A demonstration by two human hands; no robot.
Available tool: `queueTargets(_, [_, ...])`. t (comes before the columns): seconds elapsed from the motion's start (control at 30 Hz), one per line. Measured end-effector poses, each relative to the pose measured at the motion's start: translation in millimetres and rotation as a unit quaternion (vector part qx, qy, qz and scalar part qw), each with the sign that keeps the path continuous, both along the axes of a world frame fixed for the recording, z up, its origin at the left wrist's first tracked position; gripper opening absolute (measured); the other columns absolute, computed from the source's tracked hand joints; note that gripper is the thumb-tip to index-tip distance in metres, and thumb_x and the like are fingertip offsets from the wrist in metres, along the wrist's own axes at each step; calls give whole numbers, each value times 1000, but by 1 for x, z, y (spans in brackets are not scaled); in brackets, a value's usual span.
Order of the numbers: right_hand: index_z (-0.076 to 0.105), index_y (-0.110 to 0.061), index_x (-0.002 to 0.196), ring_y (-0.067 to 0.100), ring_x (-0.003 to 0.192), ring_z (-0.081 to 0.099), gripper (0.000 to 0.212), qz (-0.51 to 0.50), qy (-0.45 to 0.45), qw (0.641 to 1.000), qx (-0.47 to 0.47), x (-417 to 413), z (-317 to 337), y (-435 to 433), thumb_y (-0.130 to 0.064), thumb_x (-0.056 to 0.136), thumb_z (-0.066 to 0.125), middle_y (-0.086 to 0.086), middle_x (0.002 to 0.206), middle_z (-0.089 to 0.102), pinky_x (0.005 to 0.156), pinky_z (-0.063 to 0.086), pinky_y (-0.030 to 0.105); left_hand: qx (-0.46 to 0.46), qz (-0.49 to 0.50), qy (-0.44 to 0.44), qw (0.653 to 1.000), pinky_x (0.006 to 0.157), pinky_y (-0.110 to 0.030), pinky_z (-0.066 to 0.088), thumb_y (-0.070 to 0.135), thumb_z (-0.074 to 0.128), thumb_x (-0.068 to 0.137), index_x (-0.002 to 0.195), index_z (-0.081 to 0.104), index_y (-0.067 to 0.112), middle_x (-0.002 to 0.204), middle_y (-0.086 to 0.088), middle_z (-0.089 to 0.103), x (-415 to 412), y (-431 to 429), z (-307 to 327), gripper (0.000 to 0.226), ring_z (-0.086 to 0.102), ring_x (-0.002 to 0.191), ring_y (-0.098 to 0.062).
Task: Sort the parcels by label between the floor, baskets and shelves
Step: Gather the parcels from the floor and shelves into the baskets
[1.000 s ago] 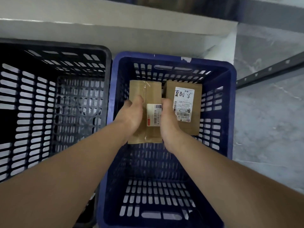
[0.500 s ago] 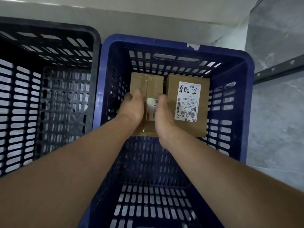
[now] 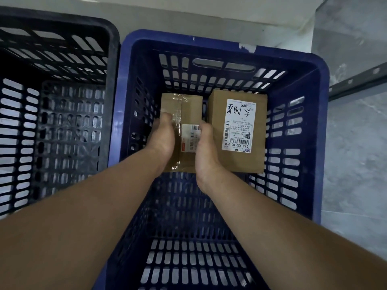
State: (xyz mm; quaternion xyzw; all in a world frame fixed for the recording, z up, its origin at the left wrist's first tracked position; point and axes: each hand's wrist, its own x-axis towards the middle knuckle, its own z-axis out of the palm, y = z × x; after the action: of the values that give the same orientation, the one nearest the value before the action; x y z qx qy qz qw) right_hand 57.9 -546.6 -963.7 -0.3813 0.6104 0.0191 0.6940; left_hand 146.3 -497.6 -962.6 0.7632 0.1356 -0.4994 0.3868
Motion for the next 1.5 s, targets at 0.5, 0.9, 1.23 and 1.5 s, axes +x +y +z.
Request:
queueTargets(0.5, [77,-21,97,37,118,72,56,-84,-25,996,-20,7,172,16,-64,89,42,12,111,81,112,53,59,-85,-84,26,993,49,-15,51,55,32,102,111,73,29,101,1,79,-1,25,192,50,72,96,-16])
queueTargets(0.9, [70,-33,125,26,125,66,55,-65,-56,995,-47,1,435,56,-68,91,44,1,133,71,115,50,56,-130,-94,-10,987,118,-51,32,65,29,100,152,42,33,158,7,41,-12,71,461,62,41,137,-9])
queueTargets(1.23, [65,-31,142,17,141,47,49,-82,-100,976,-176,8,658,120,-55,110,36,-9,154,55,119,37,44,-225,-104,-74,966,106,-46,29,63,20,102,157,29,35,155,14,33,12,131,681,63,24,148,-25])
queueTargets(1.5, [61,-33,144,21,139,47,49,-39,-168,957,-232,12,821,154,-57,108,37,-7,151,52,116,37,45,-260,-90,-128,953,119,-56,28,68,26,99,156,34,39,167,2,22,13,180,851,64,23,150,-28])
